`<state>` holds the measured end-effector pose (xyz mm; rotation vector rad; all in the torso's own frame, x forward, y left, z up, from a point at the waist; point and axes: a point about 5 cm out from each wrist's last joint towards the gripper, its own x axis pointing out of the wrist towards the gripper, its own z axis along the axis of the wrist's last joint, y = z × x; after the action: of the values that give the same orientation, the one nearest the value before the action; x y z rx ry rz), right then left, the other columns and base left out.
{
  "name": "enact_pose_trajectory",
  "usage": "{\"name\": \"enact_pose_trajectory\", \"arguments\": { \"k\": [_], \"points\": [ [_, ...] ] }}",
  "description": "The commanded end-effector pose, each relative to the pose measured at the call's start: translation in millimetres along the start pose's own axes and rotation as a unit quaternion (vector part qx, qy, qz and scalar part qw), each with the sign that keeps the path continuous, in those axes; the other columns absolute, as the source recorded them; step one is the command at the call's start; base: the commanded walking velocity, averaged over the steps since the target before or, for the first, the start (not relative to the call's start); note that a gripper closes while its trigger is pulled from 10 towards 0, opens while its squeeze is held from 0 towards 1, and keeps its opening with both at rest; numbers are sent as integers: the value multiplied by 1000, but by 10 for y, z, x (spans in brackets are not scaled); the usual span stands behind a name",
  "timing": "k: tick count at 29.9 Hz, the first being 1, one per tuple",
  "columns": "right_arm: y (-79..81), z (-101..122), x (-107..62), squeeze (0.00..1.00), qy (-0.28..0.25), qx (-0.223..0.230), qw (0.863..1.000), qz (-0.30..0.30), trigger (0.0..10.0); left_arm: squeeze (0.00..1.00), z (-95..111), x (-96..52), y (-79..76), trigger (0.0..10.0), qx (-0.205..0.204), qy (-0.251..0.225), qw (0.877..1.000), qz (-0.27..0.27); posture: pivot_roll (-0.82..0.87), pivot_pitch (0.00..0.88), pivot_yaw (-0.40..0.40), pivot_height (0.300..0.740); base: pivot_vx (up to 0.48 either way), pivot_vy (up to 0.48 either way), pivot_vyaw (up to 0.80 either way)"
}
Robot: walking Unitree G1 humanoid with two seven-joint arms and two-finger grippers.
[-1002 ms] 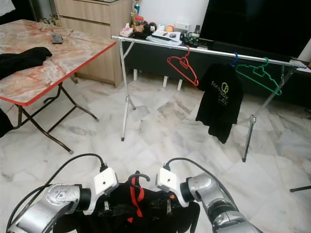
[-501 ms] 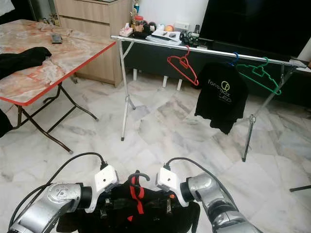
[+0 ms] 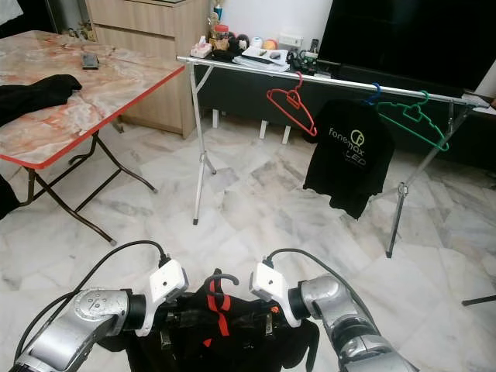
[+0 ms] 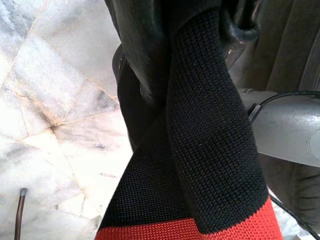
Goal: Hang hanger
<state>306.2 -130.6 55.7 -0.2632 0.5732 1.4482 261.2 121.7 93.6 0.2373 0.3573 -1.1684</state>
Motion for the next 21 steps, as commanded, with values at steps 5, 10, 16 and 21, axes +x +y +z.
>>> {"name": "enact_pose_trajectory", "arguments": {
  "k": [5, 10, 16, 21],
  "points": [
    [-111, 258, -35, 0, -33, -28, 999, -24, 10000, 0, -28, 63, -43, 0, -9, 2, 1000, -20, 159, 46, -99, 740, 0, 0, 0],
    [-114, 280, -41, 1000, -37, -21, 999, -15, 10000, 0, -27, 63, -40, 0, -8, 3, 1000, -21, 160, 44, -100, 740, 0, 0, 0],
    [-112, 280, -65, 1000, -38, -20, 999, -7, 10000, 0, -37, 51, -25, 0, -1, 10, 1000, -20, 158, 37, -98, 740, 0, 0, 0],
    [-100, 258, -81, 1000, -28, -18, 999, 7, 10000, 0, -55, 41, 16, 0, 3, 16, 1000, -7, 158, 29, -97, 740, 0, 0, 0]
  ]
}}
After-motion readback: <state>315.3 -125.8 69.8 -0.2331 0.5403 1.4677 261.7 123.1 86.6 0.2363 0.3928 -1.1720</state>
